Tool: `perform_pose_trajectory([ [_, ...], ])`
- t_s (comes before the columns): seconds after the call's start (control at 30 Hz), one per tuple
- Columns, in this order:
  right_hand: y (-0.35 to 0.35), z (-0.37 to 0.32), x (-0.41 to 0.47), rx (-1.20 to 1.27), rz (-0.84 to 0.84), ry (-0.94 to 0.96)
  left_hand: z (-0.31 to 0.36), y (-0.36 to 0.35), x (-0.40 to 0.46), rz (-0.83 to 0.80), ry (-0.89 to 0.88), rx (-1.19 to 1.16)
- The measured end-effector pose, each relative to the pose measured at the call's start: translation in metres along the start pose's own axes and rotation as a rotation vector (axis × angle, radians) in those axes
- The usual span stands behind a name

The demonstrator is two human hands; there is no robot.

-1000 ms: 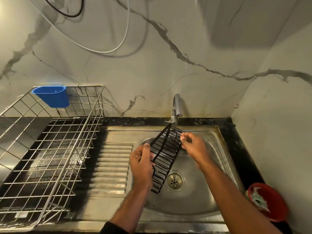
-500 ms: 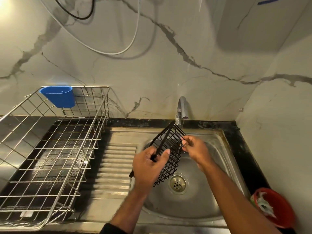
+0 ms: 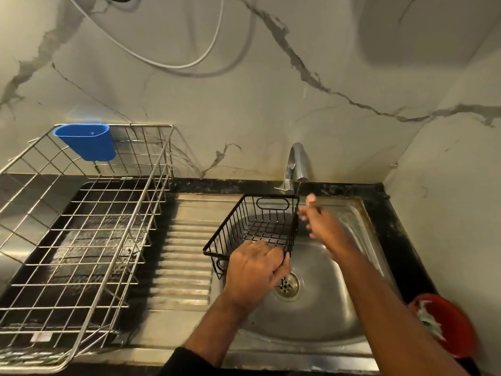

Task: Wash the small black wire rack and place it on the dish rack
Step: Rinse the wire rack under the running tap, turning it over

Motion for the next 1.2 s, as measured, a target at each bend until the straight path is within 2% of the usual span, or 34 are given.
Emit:
perform_pose_trajectory([
  [0.07, -0.001, -0.002, 0.003, 0.234, -0.028, -0.137, 0.0, -0.007, -0.001, -0.001, -0.074, 0.033],
  [0.17, -0.008, 0.005, 0.006, 0.26, -0.064, -0.186, 0.002, -0.012, -0.001, 0.021, -0.19, 0.077],
  [0.3, -0.017, 0.013, 0.009, 0.449, -0.072, -0.29, 0.005, -0.015, -0.003, -0.046, -0.319, 0.142],
  [0.43, -0.022, 0.021, 0.013, 0.512, 0.052, -0.208, 0.003, -0.019, -0.007, -0.151, -0.374, 0.152],
  [0.57, -0.023, 0.022, 0.015, 0.465, 0.16, -0.092, -0.002, -0.026, -0.012, -0.309, -0.396, 0.138],
  [0.77, -0.03, 0.027, 0.014, 0.53, 0.151, -0.041, -0.012, -0.029, -0.018, -0.528, -0.333, 0.096],
  [0.87, -0.028, 0.03, 0.015, 0.513, 0.168, -0.036, -0.021, -0.023, -0.022, -0.588, -0.175, -0.009],
  [0.97, -0.025, 0.032, 0.014, 0.514, 0.175, -0.038, -0.032, -0.008, -0.021, -0.474, 0.068, -0.027],
  [1.03, -0.024, 0.031, 0.013, 0.498, 0.155, -0.033, -0.039, -0.001, -0.015, -0.347, 0.287, 0.006],
  [1.1, -0.024, 0.03, 0.012, 0.46, 0.116, -0.017, -0.046, -0.001, -0.011, -0.329, 0.577, -0.051],
  [1.2, -0.027, 0.029, 0.008, 0.389, 0.035, 0.044, -0.057, -0.014, -0.016, -0.379, 0.97, -0.408],
])
Point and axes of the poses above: each hand's wrist, its own x-axis towards the middle knuckle, its own y-axis out of the back of the hand, z = x × y, the point moved 1 cm from there along x, towards the middle knuckle, and after that the axes turned 4 degrees about x, right-handed, at the moved point
